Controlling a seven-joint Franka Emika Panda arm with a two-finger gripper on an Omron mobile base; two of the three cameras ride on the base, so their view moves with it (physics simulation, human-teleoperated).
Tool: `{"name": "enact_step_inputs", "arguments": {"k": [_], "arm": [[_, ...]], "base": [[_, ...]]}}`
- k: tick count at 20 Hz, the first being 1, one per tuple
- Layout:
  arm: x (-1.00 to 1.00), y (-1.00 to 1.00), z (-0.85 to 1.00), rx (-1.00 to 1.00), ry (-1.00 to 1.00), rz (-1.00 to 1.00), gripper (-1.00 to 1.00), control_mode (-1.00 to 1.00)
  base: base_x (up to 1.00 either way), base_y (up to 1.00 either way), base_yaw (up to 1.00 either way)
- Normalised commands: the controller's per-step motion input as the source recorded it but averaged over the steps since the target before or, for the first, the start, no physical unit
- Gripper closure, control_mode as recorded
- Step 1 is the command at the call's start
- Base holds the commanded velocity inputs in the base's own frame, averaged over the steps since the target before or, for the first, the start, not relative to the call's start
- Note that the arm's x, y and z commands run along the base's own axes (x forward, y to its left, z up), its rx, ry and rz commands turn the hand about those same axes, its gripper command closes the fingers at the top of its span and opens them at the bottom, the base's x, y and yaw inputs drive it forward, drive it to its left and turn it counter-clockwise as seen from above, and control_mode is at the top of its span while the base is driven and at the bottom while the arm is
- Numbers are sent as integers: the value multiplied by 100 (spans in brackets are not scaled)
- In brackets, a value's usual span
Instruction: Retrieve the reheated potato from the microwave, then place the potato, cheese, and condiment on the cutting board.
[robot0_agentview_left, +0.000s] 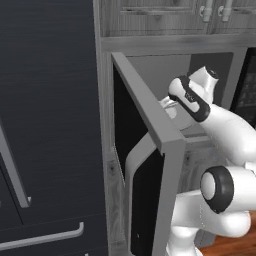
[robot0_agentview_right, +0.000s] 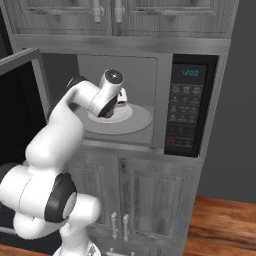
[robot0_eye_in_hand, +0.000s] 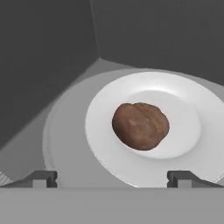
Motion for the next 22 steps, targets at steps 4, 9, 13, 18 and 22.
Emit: {"name": "enact_step_inputs", "arguments": {"k": [4, 9, 13, 18, 22], "arm": [[60, 1, -24, 0, 0, 0, -100, -100], [58, -2, -12, 0, 4, 0, -100, -100], [47, 0, -24, 0, 12, 0, -100, -100], [32, 0, -24, 0, 11, 3, -100, -100], [19, 0, -18, 0, 1, 10, -100, -100]], "base": [[0, 0, 0], [0, 0, 0], [0, 0, 0], [0, 0, 0], [0, 0, 0]]}}
